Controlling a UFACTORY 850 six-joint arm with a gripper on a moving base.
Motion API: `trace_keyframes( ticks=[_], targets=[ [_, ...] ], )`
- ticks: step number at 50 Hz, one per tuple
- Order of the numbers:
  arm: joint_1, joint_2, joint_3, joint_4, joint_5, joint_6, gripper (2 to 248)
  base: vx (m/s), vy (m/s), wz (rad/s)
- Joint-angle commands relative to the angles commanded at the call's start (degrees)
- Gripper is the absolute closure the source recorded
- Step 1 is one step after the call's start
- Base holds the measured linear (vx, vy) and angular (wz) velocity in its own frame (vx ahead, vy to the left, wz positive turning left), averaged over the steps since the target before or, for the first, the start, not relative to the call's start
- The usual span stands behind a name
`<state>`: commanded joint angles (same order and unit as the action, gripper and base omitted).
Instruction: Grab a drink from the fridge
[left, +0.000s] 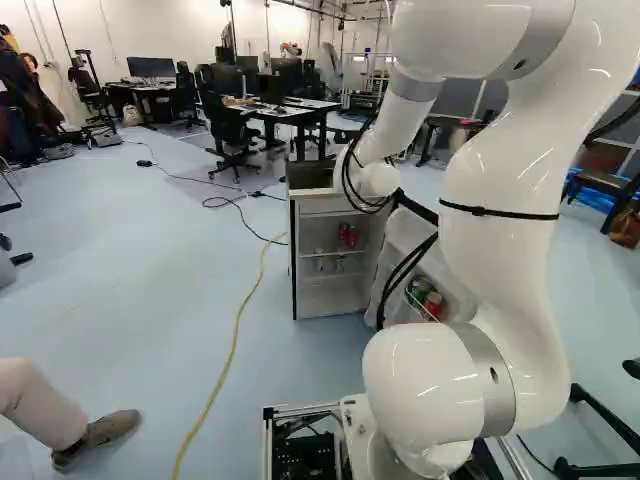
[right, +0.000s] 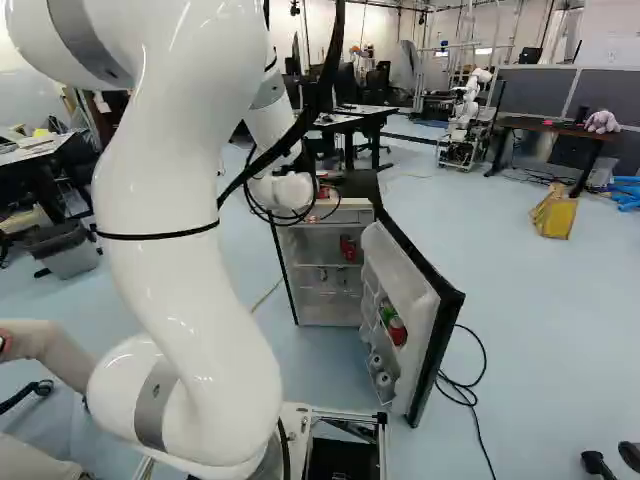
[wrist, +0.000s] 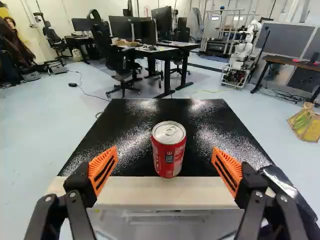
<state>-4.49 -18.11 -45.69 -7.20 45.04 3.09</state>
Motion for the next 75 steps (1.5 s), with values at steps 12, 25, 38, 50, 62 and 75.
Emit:
trace_keyframes(
  ticks=[12, 25, 38, 50, 62, 75],
  targets=[
    [0.2, 3.2, 3.8, 0.0, 0.0, 0.0, 3, 0.0, 0.0, 0.0],
    [0.4, 8.0, 8.0, 0.0, 0.0, 0.0, 3, 0.0, 0.0, 0.0],
    [-0.2, 13.2, 11.8, 0.0, 0.0, 0.0, 3, 0.0, 0.0, 0.0],
    [-1.9, 16.1, 13.2, 0.3, -1.4, 0.0, 3, 0.0, 0.0, 0.0],
    [-3.8, 17.2, 13.0, 1.4, -4.6, 0.0, 3, 0.0, 0.0, 0.0],
    [-6.1, 16.9, 12.5, 3.2, -8.7, 0.0, 3, 0.0, 0.0, 0.0]
  ],
)
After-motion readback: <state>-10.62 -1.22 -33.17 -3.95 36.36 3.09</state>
